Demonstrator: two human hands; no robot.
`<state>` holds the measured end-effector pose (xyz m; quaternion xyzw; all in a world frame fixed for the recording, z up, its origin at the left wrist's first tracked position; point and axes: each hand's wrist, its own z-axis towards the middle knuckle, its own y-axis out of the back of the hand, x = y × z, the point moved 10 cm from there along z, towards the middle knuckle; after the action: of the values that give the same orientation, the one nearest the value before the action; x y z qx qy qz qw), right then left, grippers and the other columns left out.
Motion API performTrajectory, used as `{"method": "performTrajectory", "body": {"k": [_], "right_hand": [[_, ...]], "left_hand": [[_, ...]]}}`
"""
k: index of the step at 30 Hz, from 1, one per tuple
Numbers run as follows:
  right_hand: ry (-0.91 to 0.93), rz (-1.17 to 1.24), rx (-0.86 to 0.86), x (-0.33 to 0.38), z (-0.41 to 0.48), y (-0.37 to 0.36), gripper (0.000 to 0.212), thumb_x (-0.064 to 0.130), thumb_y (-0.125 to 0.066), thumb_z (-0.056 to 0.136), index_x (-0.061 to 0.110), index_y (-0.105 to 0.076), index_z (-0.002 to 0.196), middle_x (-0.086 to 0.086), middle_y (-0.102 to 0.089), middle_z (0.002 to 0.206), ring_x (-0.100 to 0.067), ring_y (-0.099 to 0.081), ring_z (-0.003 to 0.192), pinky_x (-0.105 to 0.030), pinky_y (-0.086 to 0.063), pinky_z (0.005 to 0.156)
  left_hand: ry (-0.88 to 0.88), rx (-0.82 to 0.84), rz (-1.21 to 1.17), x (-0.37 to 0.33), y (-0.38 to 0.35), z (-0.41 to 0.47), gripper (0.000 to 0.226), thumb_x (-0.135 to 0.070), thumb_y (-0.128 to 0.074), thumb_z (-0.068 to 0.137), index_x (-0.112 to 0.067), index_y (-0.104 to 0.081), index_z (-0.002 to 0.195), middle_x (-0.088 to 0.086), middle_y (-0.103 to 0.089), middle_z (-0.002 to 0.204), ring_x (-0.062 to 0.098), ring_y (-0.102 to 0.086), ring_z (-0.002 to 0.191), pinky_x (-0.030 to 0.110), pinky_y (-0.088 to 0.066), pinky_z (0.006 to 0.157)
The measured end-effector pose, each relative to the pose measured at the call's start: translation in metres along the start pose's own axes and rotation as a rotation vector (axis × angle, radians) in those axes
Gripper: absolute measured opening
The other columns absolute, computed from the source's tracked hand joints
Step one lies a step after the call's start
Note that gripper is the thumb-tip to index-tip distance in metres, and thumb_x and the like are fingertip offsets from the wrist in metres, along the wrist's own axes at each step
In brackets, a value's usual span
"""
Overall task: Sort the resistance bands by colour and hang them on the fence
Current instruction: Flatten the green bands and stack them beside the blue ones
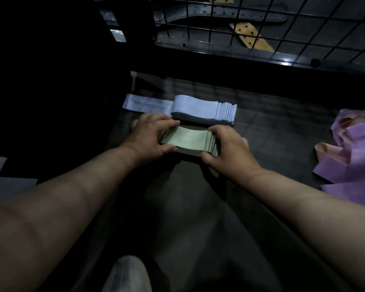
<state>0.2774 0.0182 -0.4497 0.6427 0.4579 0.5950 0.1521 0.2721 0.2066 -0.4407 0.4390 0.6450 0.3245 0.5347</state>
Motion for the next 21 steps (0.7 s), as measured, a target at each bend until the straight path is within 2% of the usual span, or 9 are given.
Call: {"method": "performTrajectory", "body": {"k": [4,8,11,13,15,17,19,21], "right_hand": [[-0.120,0.120,0.001,-0.006,-0.005,-0.011,0.063,0.053,-0.068,0.083,0.024,-0.045,0.135,0.000,-0.045,0.135,-0.019,-0.041,0.127,-0.039,-0.030,0.110],[-0.475,0.233,-0.129,-0.029,-0.011,-0.014,0.056,0.056,-0.059,0.089,0.026,-0.044,0.134,-0.005,-0.031,0.142,-0.029,-0.031,0.134,-0.040,-0.024,0.112],[-0.622,0.405,-0.113,-0.042,-0.014,-0.029,0.063,0.052,-0.063,0.088,0.019,-0.040,0.136,-0.011,-0.032,0.142,-0.034,-0.035,0.132,-0.038,-0.029,0.111],[-0.602,0.443,-0.108,-0.043,-0.012,-0.033,0.063,0.049,-0.064,0.089,0.014,-0.038,0.135,-0.014,-0.036,0.140,-0.035,-0.040,0.129,-0.038,-0.033,0.110],[-0.589,0.460,-0.110,-0.043,-0.012,-0.034,0.062,0.048,-0.064,0.090,0.013,-0.038,0.135,-0.013,-0.037,0.139,-0.035,-0.043,0.127,-0.040,-0.035,0.110],[-0.598,0.471,-0.118,-0.044,-0.012,-0.034,0.061,0.047,-0.065,0.090,0.013,-0.039,0.134,-0.013,-0.041,0.138,-0.033,-0.046,0.125,-0.039,-0.037,0.109],[-0.611,0.495,-0.122,-0.045,-0.011,-0.035,0.060,0.044,-0.066,0.090,0.012,-0.040,0.132,-0.013,-0.046,0.135,-0.031,-0.051,0.121,-0.037,-0.040,0.106],[-0.614,0.520,-0.121,-0.045,-0.011,-0.036,0.058,0.041,-0.067,0.090,0.012,-0.040,0.132,-0.013,-0.049,0.134,-0.030,-0.053,0.118,-0.034,-0.042,0.102]], "left_hand": [[-0.028,0.055,-0.013,-0.006,-0.008,0.002,0.071,-0.039,-0.082,0.075,-0.042,-0.051,0.139,-0.015,-0.046,0.141,0.012,-0.030,0.134,0.022,-0.012,0.101],[-0.021,0.043,-0.027,-0.005,-0.014,0.003,0.073,-0.039,-0.082,0.075,-0.042,-0.050,0.140,-0.015,-0.045,0.141,0.012,-0.029,0.134,0.020,-0.011,0.099],[-0.011,0.077,-0.078,-0.008,-0.020,-0.001,0.084,-0.040,-0.083,0.073,-0.037,-0.042,0.146,-0.011,-0.040,0.146,0.014,-0.026,0.138,0.028,-0.017,0.114],[0.123,0.023,-0.241,0.000,-0.021,-0.004,0.086,-0.042,-0.079,0.078,-0.029,-0.036,0.151,-0.001,-0.037,0.150,0.020,-0.025,0.140,0.032,-0.021,0.119],[0.419,-0.087,-0.479,0.028,-0.028,-0.010,0.076,-0.044,-0.068,0.080,-0.020,-0.041,0.147,0.008,-0.042,0.145,0.025,-0.038,0.134,0.033,-0.031,0.115],[0.648,-0.108,-0.687,0.046,-0.044,-0.021,0.064,-0.038,-0.064,0.084,-0.012,-0.047,0.140,0.012,-0.051,0.137,0.026,-0.054,0.121,0.038,-0.043,0.107],[0.707,-0.062,-0.838,0.048,-0.058,-0.025,0.046,-0.029,-0.062,0.093,-0.008,-0.054,0.133,0.013,-0.062,0.126,0.025,-0.063,0.108,0.041,-0.051,0.099],[0.699,-0.051,-0.843,0.045,-0.061,-0.025,0.042,-0.031,-0.062,0.093,-0.009,-0.058,0.128,0.013,-0.065,0.119,0.025,-0.065,0.103,0.042,-0.052,0.097]]}}
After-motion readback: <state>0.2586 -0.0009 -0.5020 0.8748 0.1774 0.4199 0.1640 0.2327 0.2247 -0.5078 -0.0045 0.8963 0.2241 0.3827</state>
